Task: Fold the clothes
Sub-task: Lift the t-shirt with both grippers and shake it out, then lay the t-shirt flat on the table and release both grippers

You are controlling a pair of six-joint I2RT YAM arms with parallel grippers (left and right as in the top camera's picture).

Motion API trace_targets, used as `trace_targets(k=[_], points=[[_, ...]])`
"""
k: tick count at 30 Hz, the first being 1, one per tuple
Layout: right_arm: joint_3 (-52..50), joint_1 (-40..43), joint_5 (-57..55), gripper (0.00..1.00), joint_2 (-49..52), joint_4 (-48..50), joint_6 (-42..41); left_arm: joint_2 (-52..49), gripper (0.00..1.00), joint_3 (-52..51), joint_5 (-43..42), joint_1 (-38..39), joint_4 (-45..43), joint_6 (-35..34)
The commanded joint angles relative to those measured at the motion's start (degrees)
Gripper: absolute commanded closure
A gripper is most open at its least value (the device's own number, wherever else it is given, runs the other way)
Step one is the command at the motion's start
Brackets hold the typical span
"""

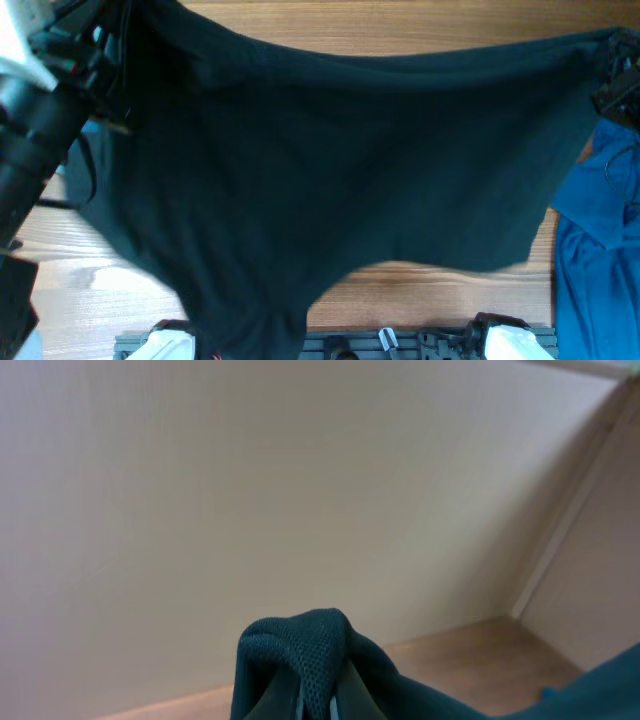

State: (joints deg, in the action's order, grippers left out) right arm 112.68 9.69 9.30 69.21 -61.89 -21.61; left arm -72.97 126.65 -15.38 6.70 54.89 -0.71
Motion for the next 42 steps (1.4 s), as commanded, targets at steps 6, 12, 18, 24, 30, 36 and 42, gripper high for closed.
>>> trace_targets(k=[6,12,18,24,30,36,42], points=[[0.2,0.1,-3.8,0.96,-3.5,0.3,0.5,1.2,0.96,0.2,-0.7,0.0,1.6,0.4],[0.2,0.1,-3.7,0.96,-6.5,-4.5,0.4,5.4,0.96,0.2,1.9,0.0,8.7,1.8],[0.2,0.1,-4.8,0.96,-10.2,-10.7,-0.1,9.3,0.96,0.2,3.0,0.0,15.2,1.8],[-1.0,0.1,-6.8,0.96,-6.1,-11.2,-1.5,1.7,0.96,0.1,11.5,0.0,13.2,1.6],[-2.6,0.1,-5.8,0.95,10.1,-8.6,-1.4,-18.3,0.96,0.1,10.7,0.0,6.8,1.6],[-2.6,0.1,4.2,0.80,33.3,3.1,1.4,-40.4,0.58,0.1,7.9,0.0,-4.3,1.6],[-2.6,0.7,9.6,0.40,49.0,13.0,4.5,-52.9,0.00,0.1,8.0,-0.3,-10.3,0.9]])
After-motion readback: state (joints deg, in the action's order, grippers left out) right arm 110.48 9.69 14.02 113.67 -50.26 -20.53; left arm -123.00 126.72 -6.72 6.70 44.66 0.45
